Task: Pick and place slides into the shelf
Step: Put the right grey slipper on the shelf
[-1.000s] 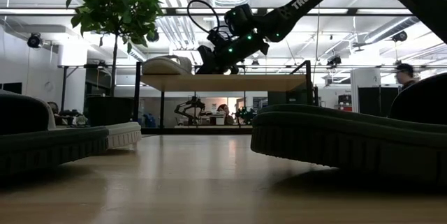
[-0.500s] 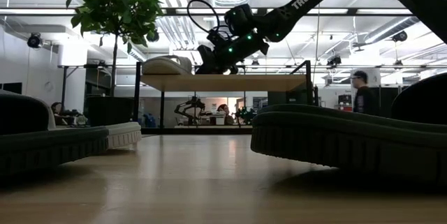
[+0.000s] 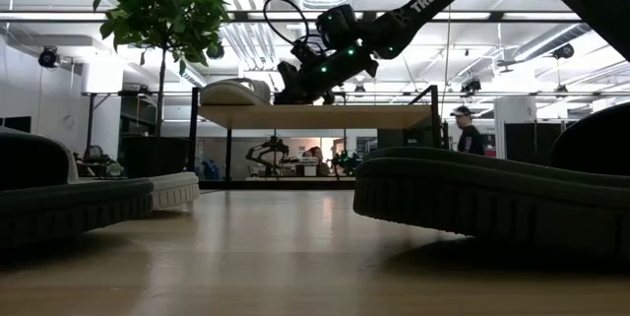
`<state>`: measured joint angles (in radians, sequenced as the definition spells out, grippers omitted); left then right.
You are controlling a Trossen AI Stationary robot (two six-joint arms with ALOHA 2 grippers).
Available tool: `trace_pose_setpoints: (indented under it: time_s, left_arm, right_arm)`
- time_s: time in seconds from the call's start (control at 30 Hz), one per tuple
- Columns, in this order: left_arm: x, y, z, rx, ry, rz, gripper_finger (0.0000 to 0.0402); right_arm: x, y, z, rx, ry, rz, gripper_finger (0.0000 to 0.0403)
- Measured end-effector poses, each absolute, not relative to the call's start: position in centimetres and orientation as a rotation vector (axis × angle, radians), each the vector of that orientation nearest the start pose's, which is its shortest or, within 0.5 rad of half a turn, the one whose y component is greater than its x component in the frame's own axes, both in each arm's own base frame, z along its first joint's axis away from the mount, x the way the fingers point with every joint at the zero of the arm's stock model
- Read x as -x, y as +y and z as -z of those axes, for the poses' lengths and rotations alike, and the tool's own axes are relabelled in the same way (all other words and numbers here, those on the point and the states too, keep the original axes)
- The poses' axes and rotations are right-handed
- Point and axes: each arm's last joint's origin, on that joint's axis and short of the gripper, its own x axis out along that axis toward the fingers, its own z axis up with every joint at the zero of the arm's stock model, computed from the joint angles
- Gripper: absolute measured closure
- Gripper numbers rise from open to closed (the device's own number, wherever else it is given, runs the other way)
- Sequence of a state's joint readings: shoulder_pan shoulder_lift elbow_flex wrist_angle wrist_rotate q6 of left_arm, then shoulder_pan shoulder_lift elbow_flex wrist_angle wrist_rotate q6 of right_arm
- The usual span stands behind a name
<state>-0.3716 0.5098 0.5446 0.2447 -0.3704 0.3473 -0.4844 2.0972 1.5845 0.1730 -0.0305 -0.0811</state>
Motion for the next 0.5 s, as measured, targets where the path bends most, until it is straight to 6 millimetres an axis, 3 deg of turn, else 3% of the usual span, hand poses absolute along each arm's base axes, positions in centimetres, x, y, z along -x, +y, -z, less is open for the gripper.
trace_pose_setpoints:
  time_s: [0.33,0.5]
  left_arm:
    - [-11.9,-3.5,-32.7,-0.244,-0.257,-0.044,0.0402]
    - [-11.9,-3.5,-32.7,-0.245,-0.257,-0.044,0.0402]
  right_arm:
    - [-42.9,-23.0,-23.2,-0.002,0.355,0.504,0.0394]
    - [-43.4,-23.3,-21.7,-0.011,0.358,0.501,0.0394]
